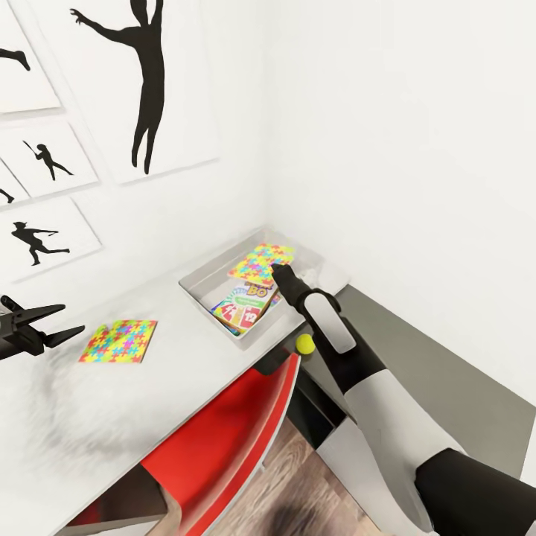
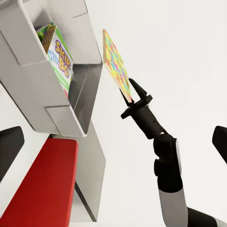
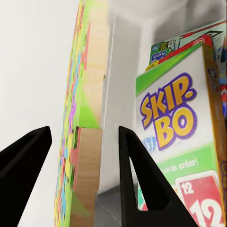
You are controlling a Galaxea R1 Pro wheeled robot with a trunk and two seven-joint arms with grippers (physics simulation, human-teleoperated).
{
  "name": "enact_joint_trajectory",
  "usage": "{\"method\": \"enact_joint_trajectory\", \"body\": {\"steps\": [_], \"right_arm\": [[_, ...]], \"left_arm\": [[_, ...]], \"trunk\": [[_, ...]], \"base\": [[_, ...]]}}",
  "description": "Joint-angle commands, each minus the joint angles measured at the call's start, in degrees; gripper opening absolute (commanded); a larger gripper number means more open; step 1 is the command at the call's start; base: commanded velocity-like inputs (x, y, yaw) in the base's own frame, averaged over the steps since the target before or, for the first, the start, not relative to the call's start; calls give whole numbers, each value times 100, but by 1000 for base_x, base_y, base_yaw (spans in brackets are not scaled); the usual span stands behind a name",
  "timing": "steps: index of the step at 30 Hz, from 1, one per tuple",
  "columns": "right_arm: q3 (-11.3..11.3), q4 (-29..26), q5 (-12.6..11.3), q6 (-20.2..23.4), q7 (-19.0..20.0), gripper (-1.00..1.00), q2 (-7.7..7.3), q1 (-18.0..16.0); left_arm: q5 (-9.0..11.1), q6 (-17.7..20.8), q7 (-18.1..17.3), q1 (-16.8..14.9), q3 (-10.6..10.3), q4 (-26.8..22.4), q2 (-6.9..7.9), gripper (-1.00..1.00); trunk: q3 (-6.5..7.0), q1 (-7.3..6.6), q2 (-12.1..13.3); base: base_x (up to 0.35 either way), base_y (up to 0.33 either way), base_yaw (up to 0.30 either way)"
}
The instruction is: Put all the toys in the child's room - the three board games (two on the bed and one on the table), the two jigsaw puzzles on the table, and the tennis ball on the table - inside the toy box on the table in the child's room.
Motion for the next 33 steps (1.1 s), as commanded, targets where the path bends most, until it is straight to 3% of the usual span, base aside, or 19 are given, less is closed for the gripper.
{"method": "enact_joint_trajectory", "body": {"steps": [1, 7, 16, 33], "right_arm": [[2, 13, -12, 17, -38, -100, 0, -5], [9, 98, -8, 27, -37, -100, 0, -5], [235, 110, -10, 19, -33, -100, 0, -6], [251, 111, -9, 18, -33, -100, 0, -6]], "left_arm": [[5, 61, -36, -7, -23, 4, 6, 100], [7, 59, -44, -7, -23, 5, 6, 100], [7, 62, -45, -7, -29, 8, 6, 100], [7, 63, -53, -7, -32, 6, 0, 100]], "trunk": [[-10, 3, -11], [-10, 3, -11], [-10, 3, -11], [-10, 3, -11]], "base": [[0, 4, 0], [1, 8, 0], [22, 52, 0], [26, 50, 0]]}}
